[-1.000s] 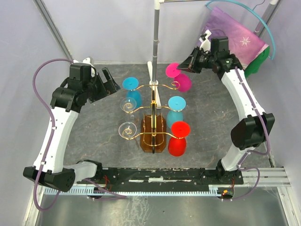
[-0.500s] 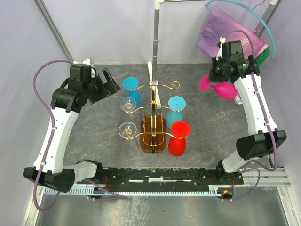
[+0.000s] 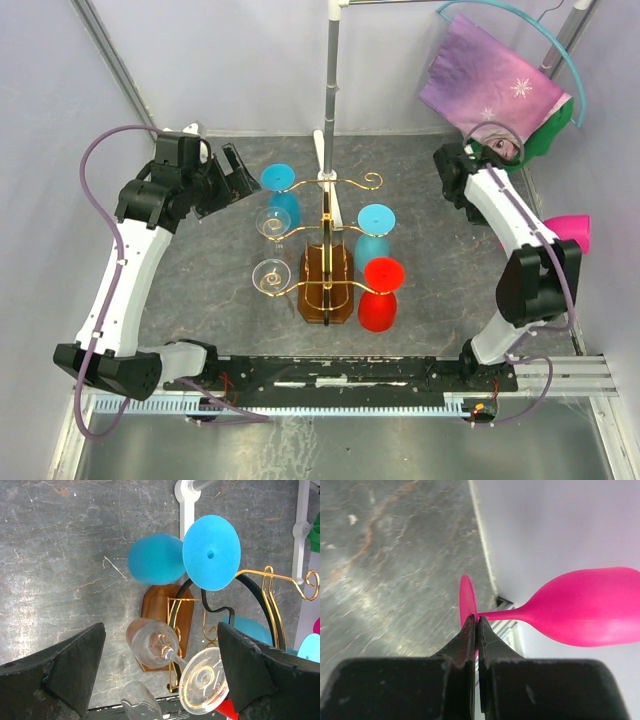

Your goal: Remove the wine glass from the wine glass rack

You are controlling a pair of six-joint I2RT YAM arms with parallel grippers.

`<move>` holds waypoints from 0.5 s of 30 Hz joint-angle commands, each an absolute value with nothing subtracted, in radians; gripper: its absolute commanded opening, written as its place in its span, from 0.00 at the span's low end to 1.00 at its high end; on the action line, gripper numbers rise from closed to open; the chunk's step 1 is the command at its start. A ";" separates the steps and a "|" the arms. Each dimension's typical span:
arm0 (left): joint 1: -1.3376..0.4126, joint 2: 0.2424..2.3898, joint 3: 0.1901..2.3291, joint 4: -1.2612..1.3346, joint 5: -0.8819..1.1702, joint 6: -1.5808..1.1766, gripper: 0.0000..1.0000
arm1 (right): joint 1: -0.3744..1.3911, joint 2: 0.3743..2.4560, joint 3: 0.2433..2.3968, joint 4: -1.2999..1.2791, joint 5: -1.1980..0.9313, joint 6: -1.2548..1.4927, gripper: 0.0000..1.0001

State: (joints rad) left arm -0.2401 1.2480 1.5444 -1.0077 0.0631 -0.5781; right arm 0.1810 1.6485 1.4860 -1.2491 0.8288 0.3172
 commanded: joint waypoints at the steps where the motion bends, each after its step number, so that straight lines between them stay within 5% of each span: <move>1: -0.243 1.248 1.548 -0.947 0.090 -0.566 0.99 | 0.233 1.704 1.449 -1.290 1.166 0.484 0.00; 9: -0.242 1.236 1.540 -0.949 0.091 -0.558 0.99 | 0.245 2.001 1.499 -1.692 1.355 1.066 0.00; 15: -0.243 1.215 1.540 -0.963 0.073 -0.554 0.99 | 0.243 2.066 1.469 -1.544 1.292 0.974 0.00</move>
State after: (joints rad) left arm -0.2401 1.2480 1.5387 -0.9897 0.0647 -0.5774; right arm 0.2466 2.0876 1.4708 -1.5360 1.2533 0.9169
